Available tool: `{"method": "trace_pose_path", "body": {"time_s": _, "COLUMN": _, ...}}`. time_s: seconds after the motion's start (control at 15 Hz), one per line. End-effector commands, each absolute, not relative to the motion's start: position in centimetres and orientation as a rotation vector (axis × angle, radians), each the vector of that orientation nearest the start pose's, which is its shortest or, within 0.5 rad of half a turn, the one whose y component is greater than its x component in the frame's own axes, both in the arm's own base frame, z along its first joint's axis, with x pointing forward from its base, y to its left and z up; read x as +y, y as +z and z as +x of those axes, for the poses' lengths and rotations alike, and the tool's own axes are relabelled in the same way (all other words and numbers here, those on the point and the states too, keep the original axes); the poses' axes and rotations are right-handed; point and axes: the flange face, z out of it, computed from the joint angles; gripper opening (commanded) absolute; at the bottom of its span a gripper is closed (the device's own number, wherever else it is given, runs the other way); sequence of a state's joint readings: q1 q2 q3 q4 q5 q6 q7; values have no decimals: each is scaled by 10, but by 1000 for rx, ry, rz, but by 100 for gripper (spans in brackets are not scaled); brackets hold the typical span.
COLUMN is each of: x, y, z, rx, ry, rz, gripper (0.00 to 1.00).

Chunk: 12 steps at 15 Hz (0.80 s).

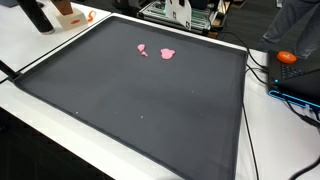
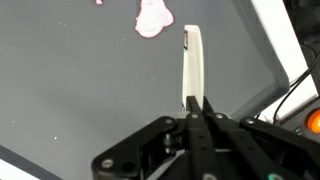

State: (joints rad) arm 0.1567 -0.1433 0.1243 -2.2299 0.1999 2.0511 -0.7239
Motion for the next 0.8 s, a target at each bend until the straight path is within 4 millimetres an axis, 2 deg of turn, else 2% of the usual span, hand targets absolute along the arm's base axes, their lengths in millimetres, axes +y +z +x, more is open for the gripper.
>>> {"method": "trace_pose_path", "body": {"time_s": 0.0, "x": 149, "y": 431, "z": 473, "rx": -1306, "ry": 1, "rz": -2678, "gripper": 4}}
{"method": "trace_pose_path", "body": {"time_s": 0.07, "x": 149, "y": 431, "z": 473, "rx": -1306, "ry": 1, "rz": -2678, "gripper": 1}}
{"method": "trace_pose_path", "body": {"time_s": 0.27, "x": 144, "y": 409, "z": 477, "rx": -1276, "ry": 24, "rz": -2677, "gripper": 1}}
{"method": "trace_pose_path", "body": {"time_s": 0.73, "x": 139, "y": 348, "z": 471, "rx": -1286, "ry": 76, "rz": -2635, "gripper": 1}}
